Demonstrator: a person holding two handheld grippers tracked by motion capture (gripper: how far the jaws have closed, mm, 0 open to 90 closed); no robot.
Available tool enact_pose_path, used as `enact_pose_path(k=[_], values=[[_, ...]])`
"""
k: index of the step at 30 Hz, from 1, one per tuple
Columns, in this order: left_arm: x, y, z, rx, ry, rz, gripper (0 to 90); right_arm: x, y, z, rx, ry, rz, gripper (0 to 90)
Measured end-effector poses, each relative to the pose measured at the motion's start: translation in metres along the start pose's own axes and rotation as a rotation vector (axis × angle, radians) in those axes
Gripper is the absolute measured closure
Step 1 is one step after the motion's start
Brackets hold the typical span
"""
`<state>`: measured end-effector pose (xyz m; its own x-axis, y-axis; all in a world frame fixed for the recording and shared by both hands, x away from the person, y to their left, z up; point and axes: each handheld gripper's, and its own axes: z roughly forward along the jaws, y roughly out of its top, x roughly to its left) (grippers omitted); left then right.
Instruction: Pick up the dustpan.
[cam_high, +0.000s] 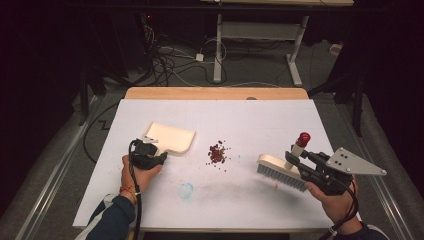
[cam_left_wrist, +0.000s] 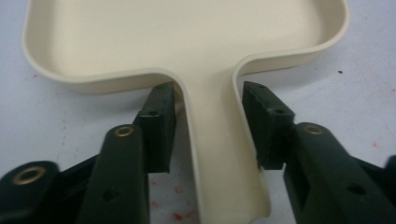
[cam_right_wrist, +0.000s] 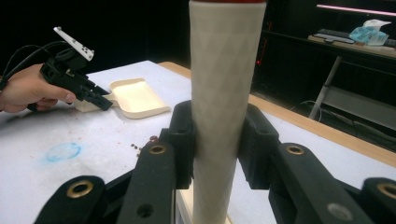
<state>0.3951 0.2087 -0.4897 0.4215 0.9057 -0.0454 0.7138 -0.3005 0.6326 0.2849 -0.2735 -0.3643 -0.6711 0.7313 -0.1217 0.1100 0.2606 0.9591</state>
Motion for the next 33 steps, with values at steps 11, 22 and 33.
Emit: enact_pose_path(k=[11,22,33], values=[[0.002,0.005,-0.002,0.017,-0.007,0.018,64.1,-0.002,-0.001,0.001,-0.002,0.003,0.011,70.1],[0.005,0.008,-0.036,-0.016,-0.009,0.099,64.3,-0.004,0.001,0.004,-0.003,0.012,0.007,70.1],[0.007,-0.005,-0.077,-0.034,0.000,0.182,64.3,-0.010,0.003,0.002,-0.010,-0.008,0.022,70.2]])
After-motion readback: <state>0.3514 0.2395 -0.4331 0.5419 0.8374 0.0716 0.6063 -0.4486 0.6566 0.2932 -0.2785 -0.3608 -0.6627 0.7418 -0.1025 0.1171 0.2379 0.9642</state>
